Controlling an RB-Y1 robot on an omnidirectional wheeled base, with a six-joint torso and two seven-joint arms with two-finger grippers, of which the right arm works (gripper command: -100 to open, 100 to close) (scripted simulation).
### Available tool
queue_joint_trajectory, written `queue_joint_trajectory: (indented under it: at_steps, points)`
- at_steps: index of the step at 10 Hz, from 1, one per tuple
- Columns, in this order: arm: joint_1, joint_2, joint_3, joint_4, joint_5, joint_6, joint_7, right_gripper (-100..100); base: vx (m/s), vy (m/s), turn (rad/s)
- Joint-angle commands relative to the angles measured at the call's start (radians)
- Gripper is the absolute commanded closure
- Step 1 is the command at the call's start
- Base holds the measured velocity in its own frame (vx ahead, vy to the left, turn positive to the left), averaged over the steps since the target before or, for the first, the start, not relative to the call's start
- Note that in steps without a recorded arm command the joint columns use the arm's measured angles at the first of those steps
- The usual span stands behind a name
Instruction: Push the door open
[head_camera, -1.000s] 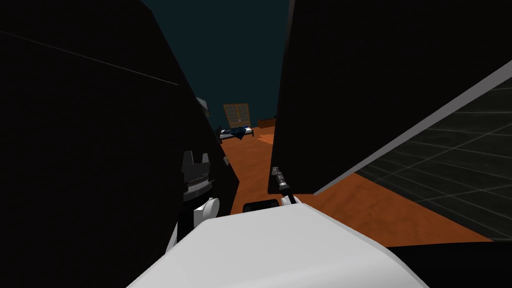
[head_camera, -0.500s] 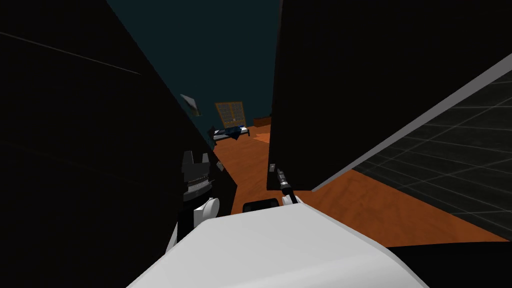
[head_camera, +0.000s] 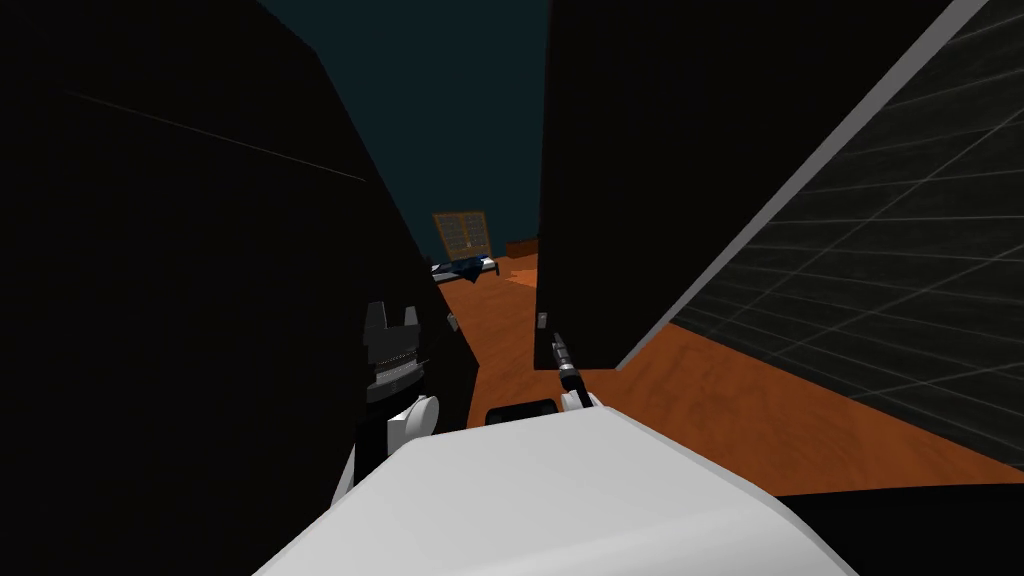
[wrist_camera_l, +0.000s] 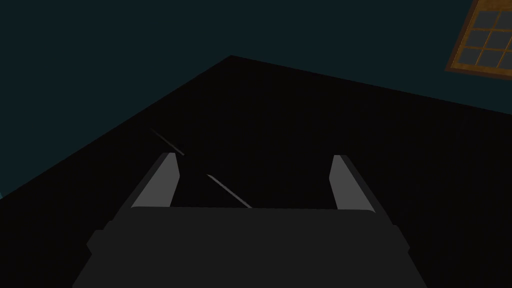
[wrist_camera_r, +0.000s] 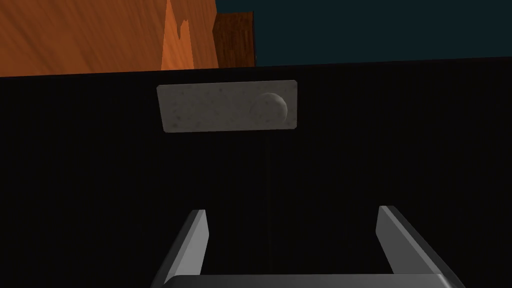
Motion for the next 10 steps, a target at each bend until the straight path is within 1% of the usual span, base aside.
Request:
queue_joint_trajectory:
  at_steps: [1,2,3,6,7,10]
  points:
    - [0.0,0.0,0.0,0.0,0.0,0.0,0.0,-100,-0.097,0.072,-0.02]
    - [0.001,-0.006,-0.002,0.003,-0.001,-0.004,0.002,-100,0.076,0.004,0.019]
    - [0.0,-0.007,-0.002,0.004,-0.001,-0.006,0.002,-100,0.156,-0.009,0.018]
    - [0.0,-0.01,-0.006,0.012,-0.002,-0.018,0.005,-100,0.2,-0.009,0.016]
    - [-0.001,-0.009,-0.007,0.015,-0.003,-0.023,0.006,-100,0.215,-0.021,0.024]
    - [-0.001,0.005,-0.012,0.026,-0.004,-0.038,0.01,-100,0.224,-0.018,0.023]
